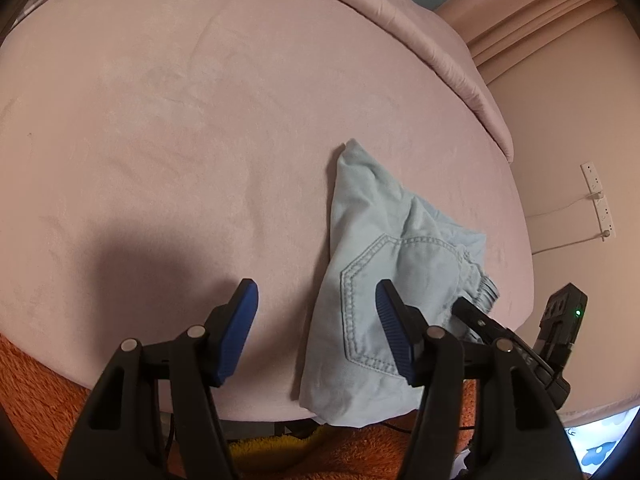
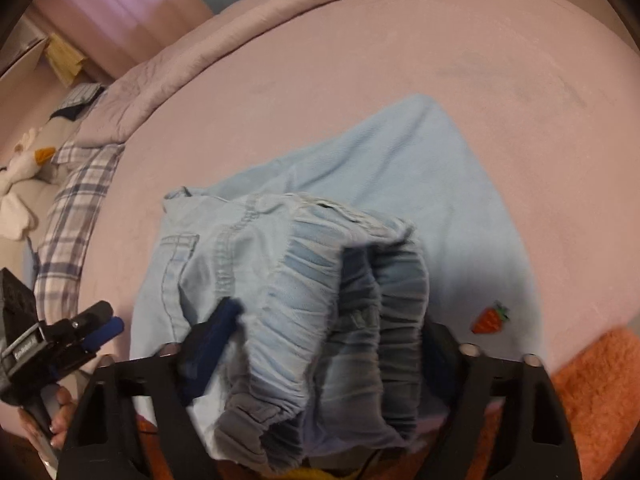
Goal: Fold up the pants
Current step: 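Grasp the waistband with the right tool and lift it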
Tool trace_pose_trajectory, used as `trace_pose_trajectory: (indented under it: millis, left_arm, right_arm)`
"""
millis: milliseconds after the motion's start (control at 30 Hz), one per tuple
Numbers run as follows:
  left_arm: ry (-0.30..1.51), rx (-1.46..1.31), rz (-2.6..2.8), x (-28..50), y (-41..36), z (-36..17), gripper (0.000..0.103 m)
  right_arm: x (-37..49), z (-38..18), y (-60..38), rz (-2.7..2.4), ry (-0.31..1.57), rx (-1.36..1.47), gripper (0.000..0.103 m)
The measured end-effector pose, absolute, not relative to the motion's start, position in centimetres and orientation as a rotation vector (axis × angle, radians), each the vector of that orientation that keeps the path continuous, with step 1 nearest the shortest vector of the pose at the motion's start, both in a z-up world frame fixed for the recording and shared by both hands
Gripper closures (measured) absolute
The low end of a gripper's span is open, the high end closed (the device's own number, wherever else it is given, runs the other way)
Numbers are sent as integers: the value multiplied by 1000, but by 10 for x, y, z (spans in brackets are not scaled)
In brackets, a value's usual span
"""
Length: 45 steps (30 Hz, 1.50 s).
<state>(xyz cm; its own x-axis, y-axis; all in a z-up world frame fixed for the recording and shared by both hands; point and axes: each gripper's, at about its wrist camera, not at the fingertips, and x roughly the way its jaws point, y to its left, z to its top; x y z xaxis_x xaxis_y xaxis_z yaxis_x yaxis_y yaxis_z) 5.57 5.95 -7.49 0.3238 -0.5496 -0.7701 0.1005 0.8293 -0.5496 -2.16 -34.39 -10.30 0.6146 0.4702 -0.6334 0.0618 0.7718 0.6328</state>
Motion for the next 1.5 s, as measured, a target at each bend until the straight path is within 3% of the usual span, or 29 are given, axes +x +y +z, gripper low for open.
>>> trace_pose_trajectory:
  millis: [67,133,167,267,467,700,800,933,1067,1167,1500]
  left_arm:
    - [1177,-449,-449,56,58,-76,43]
    - [1175,-450,-453,55,56,-73,43]
    - [1171,-448,-459,56,55,-70,43]
    - [1147,-443,-439,57,55,-61,43]
    - [1095,-424,-460,64,50,-47,43]
    - [1142,-392,-527,85,19,-58,44]
    - [1174,-351,-536,96,-3,-67,52]
    - [1208,-305,-548,103,-24,-77,53]
    - [1303,-238,-539,100,-39,-105,52]
    - [1260,-254,-539,89,-33,-108,51]
    - [1259,-252,-558,53,-23,-107,49]
  right_arm:
    - [-18,-102,-342,247,885,638,43]
    - [-19,-98,-344,255,876,635,54]
    - [-19,-95,-345,251,868,632,72]
    - [-23,-75,-358,263,804,646,78]
    - [-34,-27,-399,211,635,645,79]
    - [-9,-86,-418,55,826,623,79]
    - [-2,-109,-416,12,867,607,78]
    - [-1,-110,-416,18,862,612,78]
    - [-2,-114,-416,14,859,602,71]
    - [-1,-115,-422,17,860,635,65]
    - [-6,-117,-424,10,850,657,60]
